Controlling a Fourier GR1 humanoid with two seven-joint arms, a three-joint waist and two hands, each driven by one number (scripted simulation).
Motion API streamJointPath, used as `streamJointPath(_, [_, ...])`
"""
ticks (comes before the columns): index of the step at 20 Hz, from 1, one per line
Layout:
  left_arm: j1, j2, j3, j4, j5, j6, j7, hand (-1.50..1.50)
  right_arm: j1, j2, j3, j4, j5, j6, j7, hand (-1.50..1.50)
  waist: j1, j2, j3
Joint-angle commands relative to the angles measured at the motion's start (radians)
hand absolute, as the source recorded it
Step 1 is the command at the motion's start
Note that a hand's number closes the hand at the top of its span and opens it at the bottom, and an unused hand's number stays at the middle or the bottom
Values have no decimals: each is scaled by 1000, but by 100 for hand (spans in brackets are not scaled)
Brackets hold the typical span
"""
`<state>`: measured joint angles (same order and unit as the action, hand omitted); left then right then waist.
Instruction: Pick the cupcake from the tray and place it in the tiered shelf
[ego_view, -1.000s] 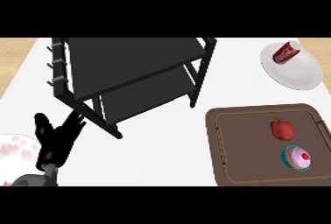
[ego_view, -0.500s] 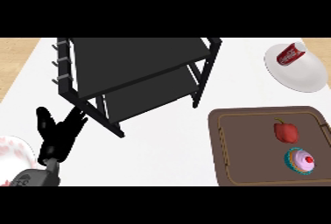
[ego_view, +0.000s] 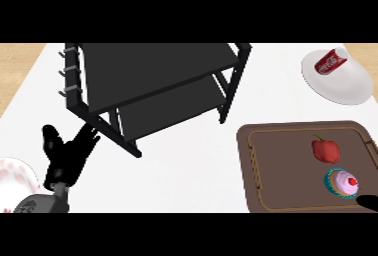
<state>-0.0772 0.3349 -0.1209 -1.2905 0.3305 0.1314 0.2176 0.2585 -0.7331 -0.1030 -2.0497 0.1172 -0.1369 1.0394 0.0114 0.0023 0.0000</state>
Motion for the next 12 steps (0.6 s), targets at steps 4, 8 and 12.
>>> streamJointPath(4, [4,-29,-6,-55,-20,19,63,0,-83,56,74,63,120,20,173,-150,-6,-2,0])
streamJointPath(8, [-1,-39,32,47,-35,-20,-19,0,-104,133,132,121,241,5,125,-150,-10,-1,-1])
streamJointPath(12, [-33,-1,78,66,-22,-68,-7,0,-136,166,107,153,250,38,135,-150,-12,0,-1])
